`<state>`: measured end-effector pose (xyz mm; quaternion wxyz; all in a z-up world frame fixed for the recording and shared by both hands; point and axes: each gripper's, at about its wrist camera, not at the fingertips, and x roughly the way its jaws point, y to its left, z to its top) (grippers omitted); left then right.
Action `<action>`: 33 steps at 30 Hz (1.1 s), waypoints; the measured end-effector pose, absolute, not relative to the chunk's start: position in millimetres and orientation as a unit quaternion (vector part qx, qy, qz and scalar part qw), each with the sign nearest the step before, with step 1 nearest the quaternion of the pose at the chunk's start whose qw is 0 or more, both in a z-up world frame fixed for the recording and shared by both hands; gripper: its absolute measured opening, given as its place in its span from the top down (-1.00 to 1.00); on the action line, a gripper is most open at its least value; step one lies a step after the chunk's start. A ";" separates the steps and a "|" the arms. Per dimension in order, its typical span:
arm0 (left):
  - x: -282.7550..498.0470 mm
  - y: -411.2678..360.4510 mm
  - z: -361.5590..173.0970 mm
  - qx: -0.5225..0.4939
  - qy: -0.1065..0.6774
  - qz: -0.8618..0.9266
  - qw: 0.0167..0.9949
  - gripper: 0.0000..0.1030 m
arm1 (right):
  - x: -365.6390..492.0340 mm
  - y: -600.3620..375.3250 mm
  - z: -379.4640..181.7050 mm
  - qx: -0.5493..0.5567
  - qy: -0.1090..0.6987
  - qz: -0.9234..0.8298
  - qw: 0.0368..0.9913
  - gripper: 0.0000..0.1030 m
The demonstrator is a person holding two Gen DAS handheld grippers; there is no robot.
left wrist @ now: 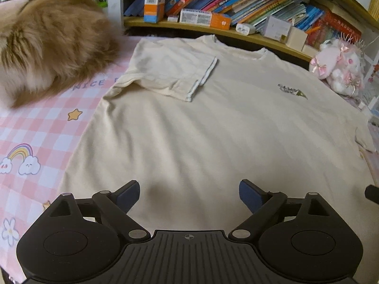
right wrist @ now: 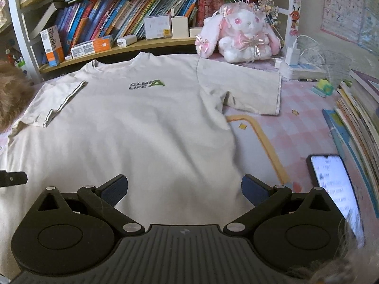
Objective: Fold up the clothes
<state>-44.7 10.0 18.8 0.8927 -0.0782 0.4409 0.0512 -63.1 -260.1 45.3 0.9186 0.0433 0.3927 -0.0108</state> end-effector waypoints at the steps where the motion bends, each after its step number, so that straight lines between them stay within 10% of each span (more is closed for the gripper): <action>1: -45.5 2.5 19.0 -0.078 0.441 0.057 0.892 -0.84 | -59.6 -268.4 45.4 0.045 0.392 -0.005 0.919 -1.00; 24: -68.2 -76.8 9.1 -0.064 0.478 0.147 0.863 -0.84 | 16.7 -454.0 9.0 0.375 0.425 0.049 0.822 -0.94; 33: -67.6 -87.5 8.6 -0.035 0.490 0.135 0.860 -0.84 | 50.2 -485.8 -20.0 0.500 0.405 0.037 0.765 0.17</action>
